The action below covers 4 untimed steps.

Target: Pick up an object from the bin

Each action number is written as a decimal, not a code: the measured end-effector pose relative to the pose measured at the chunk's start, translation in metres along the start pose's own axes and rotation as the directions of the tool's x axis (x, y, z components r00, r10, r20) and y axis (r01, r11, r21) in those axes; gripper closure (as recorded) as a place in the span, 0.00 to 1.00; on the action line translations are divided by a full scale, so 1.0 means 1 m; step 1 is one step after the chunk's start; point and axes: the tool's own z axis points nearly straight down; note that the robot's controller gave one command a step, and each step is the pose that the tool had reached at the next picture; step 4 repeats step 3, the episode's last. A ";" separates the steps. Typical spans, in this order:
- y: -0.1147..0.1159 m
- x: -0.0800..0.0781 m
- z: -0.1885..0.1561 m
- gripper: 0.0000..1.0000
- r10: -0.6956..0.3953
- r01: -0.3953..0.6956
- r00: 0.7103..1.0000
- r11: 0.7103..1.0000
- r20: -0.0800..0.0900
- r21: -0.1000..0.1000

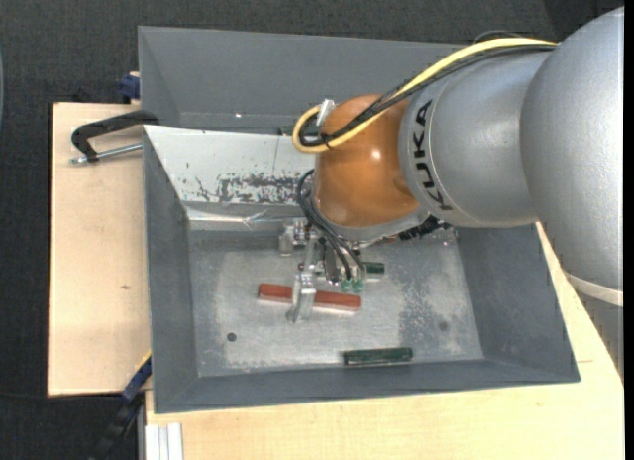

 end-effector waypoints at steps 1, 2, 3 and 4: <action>0.016 -0.014 0.047 1.00 0.048 -0.048 0.999 0.999 -0.004 0.001; 0.016 -0.014 0.047 1.00 0.048 -0.048 0.999 0.999 -0.004 0.001; 0.035 -0.043 -0.115 1.00 0.030 -0.030 1.000 1.000 0.004 -0.001; 0.035 -0.043 -0.115 1.00 0.030 -0.030 1.000 1.000 0.004 -0.001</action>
Offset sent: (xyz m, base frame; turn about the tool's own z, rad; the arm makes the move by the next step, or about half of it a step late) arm 0.0000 0.0000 0.0000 0.0000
